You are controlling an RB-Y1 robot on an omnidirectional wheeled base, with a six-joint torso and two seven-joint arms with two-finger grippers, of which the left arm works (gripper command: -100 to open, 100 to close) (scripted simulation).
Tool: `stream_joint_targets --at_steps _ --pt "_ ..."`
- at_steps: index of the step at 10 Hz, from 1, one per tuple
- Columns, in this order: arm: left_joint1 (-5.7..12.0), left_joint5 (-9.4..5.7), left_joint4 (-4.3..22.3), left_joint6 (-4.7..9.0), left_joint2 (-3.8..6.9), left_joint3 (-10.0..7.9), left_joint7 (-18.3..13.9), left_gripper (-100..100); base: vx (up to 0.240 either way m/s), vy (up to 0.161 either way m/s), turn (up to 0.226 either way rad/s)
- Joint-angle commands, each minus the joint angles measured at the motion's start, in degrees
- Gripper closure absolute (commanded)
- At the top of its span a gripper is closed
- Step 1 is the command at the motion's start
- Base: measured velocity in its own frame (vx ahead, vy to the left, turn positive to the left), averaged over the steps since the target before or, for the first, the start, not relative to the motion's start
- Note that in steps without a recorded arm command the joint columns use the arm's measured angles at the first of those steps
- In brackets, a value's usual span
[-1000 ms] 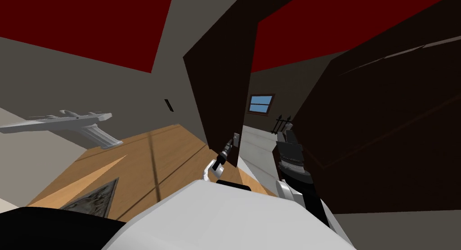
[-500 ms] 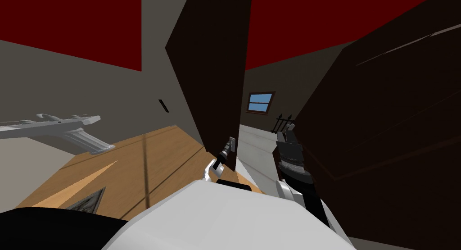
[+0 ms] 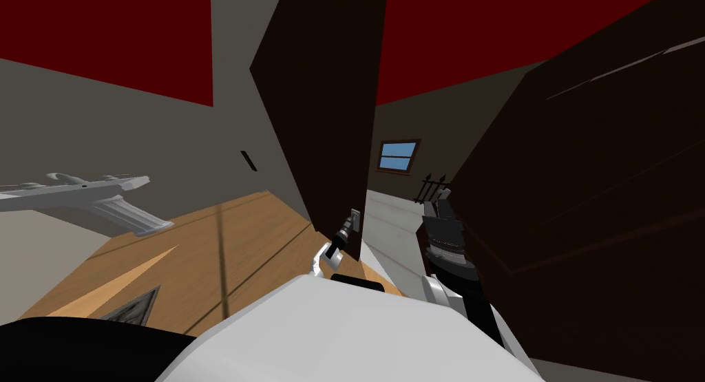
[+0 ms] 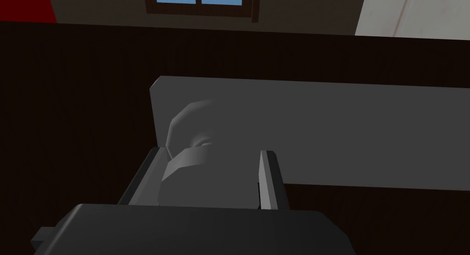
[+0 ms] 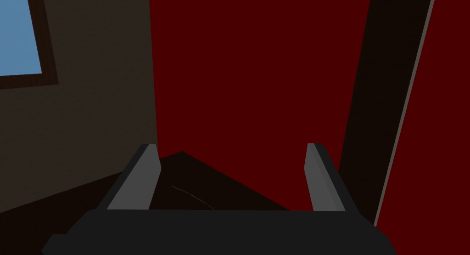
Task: Push the door open
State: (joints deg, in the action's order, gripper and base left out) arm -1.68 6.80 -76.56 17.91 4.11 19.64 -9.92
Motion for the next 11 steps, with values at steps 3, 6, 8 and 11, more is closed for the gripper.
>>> stream_joint_targets --at_steps 3,6,8,11 --pt "0.46 -0.17 0.6 -0.05 0.24 -1.22 0.4 100 0.068 -0.056 0.027" --pt "1.17 -0.42 1.4 -0.11 0.43 -3.04 0.9 100 0.136 -0.097 0.034" --pt "1.69 -0.60 2.0 -0.16 0.49 -4.41 1.3 100 0.172 -0.119 0.056" --pt "2.28 -0.81 2.7 -0.22 0.49 -5.93 1.8 100 0.124 -0.109 0.046"
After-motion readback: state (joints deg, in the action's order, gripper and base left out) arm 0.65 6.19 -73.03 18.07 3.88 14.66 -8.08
